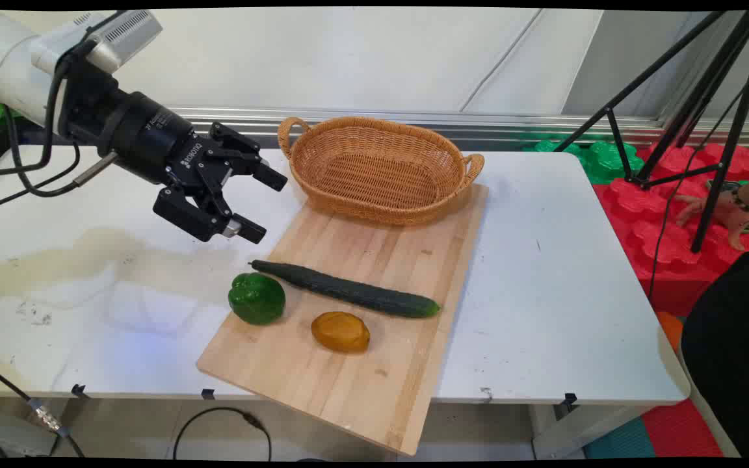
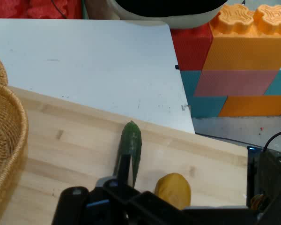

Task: Pick up the cucumber from the cutting board

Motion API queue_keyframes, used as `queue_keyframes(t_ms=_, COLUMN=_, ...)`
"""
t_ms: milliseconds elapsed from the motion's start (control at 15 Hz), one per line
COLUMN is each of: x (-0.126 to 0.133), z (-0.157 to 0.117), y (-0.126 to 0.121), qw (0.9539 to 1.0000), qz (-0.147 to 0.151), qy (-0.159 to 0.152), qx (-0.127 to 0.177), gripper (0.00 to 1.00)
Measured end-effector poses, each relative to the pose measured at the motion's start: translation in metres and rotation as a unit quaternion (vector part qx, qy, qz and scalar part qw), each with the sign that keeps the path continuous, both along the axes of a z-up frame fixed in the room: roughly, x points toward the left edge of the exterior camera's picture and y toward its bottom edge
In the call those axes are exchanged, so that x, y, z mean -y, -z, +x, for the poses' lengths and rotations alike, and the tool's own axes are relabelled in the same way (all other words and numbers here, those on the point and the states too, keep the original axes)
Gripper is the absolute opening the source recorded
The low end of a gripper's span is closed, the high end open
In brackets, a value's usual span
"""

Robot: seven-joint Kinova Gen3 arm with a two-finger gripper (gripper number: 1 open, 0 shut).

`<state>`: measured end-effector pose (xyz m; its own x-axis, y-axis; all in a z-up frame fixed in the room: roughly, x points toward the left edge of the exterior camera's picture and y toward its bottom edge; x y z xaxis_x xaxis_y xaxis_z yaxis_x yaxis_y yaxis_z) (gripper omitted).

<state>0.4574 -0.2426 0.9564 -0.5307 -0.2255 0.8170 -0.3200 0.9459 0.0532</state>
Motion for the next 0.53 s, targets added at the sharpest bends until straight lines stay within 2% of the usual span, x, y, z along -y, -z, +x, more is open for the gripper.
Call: queue_keyframes(t_ms=533, x=0.017, z=-0.008, y=0.028, qw=0.9974, qz=-0.013, qy=0.021, qx=0.068, gripper=1.00)
